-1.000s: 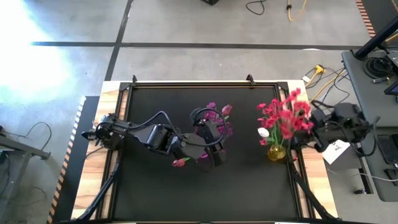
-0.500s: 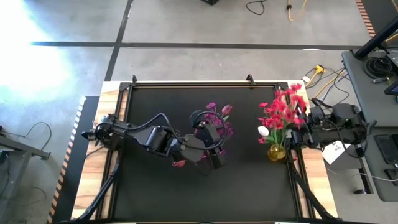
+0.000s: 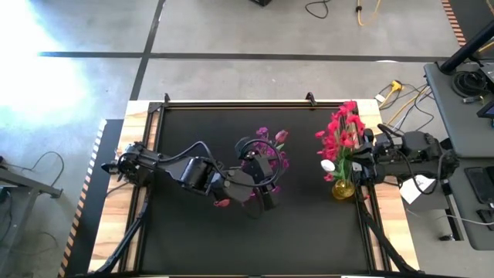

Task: Sort flowers into vase by color
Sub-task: Put the red flowers into the yellow vase

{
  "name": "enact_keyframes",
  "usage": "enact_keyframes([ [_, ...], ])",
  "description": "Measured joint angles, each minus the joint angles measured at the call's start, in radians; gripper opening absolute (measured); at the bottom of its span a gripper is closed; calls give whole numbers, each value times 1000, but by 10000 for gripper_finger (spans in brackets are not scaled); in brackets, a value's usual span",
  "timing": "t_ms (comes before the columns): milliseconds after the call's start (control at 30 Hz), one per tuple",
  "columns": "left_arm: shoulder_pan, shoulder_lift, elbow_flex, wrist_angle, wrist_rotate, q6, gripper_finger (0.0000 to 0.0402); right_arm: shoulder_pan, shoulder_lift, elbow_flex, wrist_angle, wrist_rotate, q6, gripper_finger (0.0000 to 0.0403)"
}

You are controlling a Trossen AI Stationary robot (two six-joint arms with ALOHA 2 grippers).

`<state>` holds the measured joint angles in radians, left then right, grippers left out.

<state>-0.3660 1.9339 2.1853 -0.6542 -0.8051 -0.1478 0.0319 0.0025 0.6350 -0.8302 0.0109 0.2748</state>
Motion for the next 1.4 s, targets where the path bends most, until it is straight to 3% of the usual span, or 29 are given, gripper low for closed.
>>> enact_keyframes([
  [567, 0, 0, 0, -19, 2, 1, 157, 0, 10, -11, 43, -2, 13, 24],
  [933, 0, 0, 0, -38, 3, 1, 157, 0, 26, -20, 59, -95, -29, 25],
  [1400, -1, 0, 0, -69, 43, 4, 157, 0, 25, -7, 61, -121, -50, 25],
])
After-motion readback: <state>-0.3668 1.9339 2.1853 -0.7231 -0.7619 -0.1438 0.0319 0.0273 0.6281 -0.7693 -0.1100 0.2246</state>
